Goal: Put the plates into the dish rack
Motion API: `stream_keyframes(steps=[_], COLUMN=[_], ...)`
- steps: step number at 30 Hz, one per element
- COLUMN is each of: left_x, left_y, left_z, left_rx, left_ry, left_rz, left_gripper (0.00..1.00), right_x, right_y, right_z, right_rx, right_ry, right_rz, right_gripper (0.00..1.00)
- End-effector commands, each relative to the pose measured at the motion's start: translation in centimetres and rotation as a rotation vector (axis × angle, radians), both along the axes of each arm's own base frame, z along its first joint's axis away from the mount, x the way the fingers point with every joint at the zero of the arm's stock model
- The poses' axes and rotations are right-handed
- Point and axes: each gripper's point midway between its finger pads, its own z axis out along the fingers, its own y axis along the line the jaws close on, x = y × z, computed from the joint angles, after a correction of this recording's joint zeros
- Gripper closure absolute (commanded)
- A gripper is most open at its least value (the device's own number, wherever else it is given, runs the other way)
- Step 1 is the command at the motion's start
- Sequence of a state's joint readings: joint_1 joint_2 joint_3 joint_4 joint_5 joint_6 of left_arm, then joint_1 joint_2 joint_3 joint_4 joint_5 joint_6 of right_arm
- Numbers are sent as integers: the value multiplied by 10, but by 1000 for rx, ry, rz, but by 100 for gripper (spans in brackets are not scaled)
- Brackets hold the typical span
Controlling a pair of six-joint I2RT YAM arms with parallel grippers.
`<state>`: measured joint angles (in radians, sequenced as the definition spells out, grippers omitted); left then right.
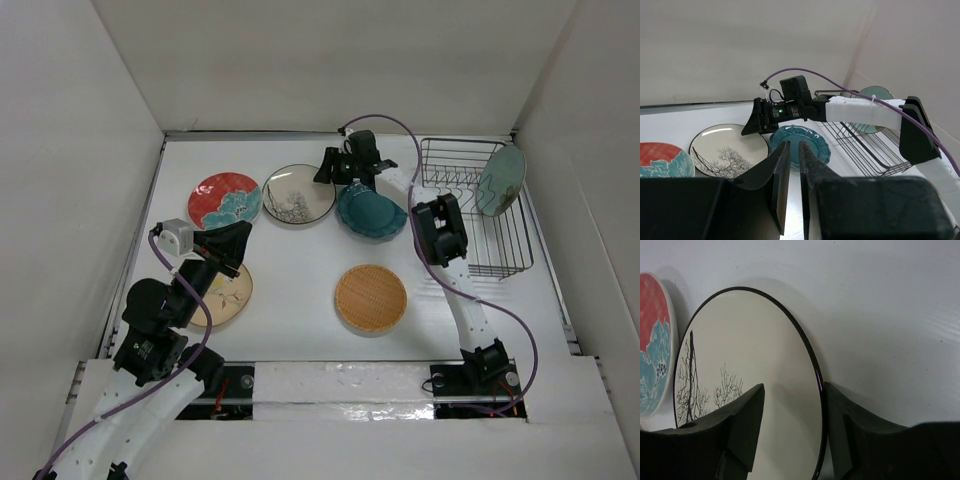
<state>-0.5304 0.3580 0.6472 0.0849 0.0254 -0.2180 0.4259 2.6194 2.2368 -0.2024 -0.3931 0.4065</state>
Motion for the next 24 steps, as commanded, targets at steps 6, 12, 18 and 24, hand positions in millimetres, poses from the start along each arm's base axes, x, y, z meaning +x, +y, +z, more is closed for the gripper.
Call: stream_keyframes(steps=[6,12,18,24], left_x=[0,-1,0,-1], left_y=[-1,-2,-2,-2], left_z=[7,7,7,8], left_rx=[-14,-14,-14,-16], left_ry=[-28,-30,-31,-32], left_rz=[-5,-10,-8,-8], left_gripper=[89,89,89,89], right_x=[-17,-15,-17,-19], right_y=[2,-7,-8,-8], right_z=[-15,-4,24,105], right_rx=[55,92,110,196], right_ry=[67,52,1,-151], right_rz=[30,23,25,18], right_gripper=[61,87,100,100])
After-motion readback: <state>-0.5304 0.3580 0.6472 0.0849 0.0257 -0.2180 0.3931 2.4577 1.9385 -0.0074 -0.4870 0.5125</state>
